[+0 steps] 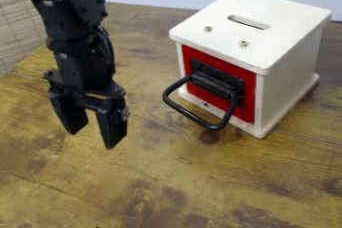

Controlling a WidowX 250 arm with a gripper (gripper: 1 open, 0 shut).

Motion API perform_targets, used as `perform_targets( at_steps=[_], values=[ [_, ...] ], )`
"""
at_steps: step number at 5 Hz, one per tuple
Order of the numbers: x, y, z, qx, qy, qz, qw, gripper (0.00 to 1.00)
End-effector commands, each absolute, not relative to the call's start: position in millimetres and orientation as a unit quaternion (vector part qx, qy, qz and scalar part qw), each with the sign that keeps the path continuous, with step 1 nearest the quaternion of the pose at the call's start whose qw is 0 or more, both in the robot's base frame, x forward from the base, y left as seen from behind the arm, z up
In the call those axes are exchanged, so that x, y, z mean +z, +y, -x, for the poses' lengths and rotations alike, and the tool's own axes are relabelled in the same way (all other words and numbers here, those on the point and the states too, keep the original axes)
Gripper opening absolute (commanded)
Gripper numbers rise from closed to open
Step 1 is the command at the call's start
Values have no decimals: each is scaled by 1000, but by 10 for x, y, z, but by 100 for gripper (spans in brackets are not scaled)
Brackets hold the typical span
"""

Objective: Open the drawer

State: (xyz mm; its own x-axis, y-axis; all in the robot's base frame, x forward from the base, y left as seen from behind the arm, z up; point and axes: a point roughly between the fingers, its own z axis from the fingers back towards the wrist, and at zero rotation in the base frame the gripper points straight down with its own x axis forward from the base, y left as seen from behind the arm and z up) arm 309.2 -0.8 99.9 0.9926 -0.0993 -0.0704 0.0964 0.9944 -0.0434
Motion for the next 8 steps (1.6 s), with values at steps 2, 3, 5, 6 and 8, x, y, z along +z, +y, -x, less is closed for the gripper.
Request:
perform_targets(
  at_steps=[2,3,5,6,8],
  values=[
    [903,-132,-3044,-16,23,22,999,100],
    [912,-161,-3132,18,20,26,999,100],
    [870,-189,-3266,73,23,28,997,100],
    [836,-227,-3322,87,26,28,995,100],
    [864,-241,-3482,169,-3,49,984,100]
  ],
)
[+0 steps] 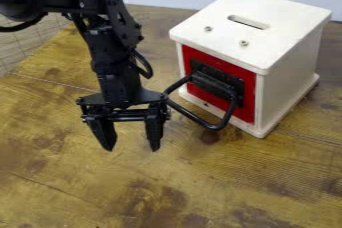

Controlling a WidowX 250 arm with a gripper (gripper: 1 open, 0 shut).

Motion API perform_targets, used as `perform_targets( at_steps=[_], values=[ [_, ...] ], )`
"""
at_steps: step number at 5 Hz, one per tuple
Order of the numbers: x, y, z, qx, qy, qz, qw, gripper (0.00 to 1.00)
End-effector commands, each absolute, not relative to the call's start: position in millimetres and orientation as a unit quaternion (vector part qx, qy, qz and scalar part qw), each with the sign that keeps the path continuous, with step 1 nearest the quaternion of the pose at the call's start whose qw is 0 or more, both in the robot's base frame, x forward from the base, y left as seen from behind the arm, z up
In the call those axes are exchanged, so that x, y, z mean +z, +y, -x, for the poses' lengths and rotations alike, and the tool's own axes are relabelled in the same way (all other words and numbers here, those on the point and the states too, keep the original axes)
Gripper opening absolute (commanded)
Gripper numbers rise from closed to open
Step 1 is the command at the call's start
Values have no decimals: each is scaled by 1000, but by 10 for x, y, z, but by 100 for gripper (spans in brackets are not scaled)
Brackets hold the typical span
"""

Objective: Open the drawer

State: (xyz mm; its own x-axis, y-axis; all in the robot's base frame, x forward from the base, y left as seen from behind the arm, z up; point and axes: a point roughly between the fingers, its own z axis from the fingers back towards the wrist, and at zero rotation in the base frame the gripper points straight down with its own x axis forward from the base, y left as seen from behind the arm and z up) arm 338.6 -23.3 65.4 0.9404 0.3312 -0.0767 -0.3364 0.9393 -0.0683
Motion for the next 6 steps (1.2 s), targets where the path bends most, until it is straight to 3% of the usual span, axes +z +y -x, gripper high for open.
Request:
perform_targets(
  at_steps=[1,3,4,6],
  values=[
    [847,-229,-3497,200,-8,54,978,100],
    [683,-253,-3523,276,-13,60,959,100],
    [588,-288,-3621,360,-23,77,930,100],
    [681,-361,-3646,350,-24,96,932,100]
  ],
)
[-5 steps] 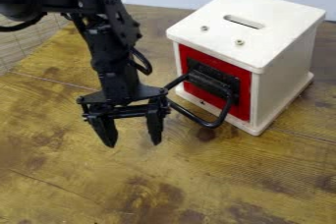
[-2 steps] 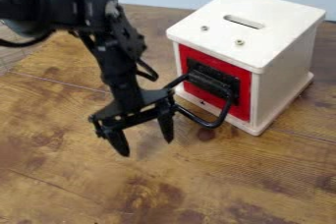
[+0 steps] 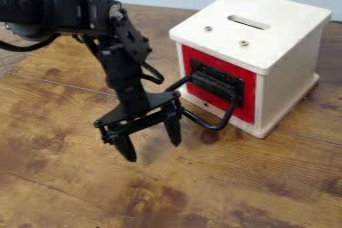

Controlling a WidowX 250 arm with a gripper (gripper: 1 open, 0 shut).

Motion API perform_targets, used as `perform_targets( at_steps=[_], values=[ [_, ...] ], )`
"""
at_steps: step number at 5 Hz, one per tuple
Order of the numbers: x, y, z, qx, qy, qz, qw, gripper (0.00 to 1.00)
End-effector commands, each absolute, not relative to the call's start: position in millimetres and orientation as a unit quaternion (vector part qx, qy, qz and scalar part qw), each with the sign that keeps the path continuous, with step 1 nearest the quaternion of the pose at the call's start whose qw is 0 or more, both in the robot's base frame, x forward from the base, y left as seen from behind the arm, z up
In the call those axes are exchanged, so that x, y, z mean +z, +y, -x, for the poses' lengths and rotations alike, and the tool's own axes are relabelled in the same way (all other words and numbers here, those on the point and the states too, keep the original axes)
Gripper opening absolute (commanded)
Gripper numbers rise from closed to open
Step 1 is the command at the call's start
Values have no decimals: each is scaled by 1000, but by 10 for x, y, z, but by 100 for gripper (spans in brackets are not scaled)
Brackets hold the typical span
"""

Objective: Open the drawer

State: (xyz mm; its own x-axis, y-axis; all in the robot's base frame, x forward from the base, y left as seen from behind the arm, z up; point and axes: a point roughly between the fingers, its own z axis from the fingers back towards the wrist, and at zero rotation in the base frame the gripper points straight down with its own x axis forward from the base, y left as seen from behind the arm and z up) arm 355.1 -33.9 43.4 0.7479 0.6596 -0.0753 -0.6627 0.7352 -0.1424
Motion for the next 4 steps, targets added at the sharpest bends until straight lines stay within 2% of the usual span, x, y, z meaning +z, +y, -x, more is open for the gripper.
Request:
perform_targets(
  at_steps=[1,2,4],
  values=[
    [685,-318,-3770,360,-28,100,927,100],
    [630,-276,-3795,386,-32,104,916,100],
    [685,-509,-3800,451,-38,105,885,100]
  ],
)
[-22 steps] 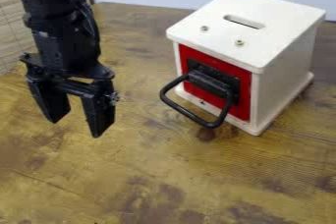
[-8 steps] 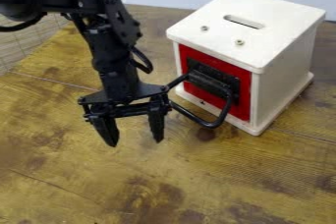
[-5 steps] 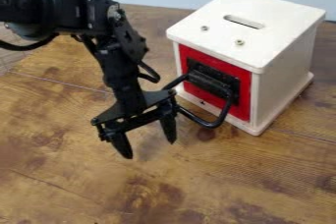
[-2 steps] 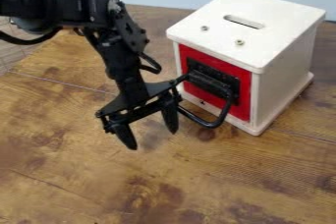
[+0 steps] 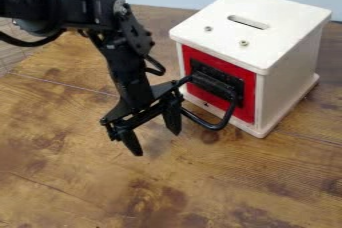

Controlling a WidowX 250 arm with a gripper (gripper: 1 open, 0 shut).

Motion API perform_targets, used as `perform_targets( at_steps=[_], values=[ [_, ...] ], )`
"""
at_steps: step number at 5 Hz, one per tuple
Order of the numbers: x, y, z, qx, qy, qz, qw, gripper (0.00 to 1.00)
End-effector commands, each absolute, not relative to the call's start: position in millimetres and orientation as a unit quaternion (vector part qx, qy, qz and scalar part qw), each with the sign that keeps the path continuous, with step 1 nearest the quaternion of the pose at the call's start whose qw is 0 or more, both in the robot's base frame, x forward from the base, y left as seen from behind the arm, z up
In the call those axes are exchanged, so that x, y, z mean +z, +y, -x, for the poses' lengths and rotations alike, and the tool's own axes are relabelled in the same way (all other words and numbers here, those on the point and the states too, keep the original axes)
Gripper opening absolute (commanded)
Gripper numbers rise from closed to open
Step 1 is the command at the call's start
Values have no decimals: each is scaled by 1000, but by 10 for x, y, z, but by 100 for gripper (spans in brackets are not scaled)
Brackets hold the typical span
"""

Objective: Open the drawer

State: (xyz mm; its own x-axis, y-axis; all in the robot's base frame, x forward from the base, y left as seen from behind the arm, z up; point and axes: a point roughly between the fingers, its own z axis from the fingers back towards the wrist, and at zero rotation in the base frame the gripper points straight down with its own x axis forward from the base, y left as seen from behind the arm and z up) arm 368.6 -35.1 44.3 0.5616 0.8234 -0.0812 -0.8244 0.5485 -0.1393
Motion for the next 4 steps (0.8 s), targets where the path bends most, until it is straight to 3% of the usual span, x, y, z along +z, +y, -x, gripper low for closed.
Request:
perform_targets(
  at_steps=[1,4],
  values=[
    [685,-548,-3821,478,-40,104,871,100],
    [676,-540,-3887,502,-41,101,858,100]
  ],
)
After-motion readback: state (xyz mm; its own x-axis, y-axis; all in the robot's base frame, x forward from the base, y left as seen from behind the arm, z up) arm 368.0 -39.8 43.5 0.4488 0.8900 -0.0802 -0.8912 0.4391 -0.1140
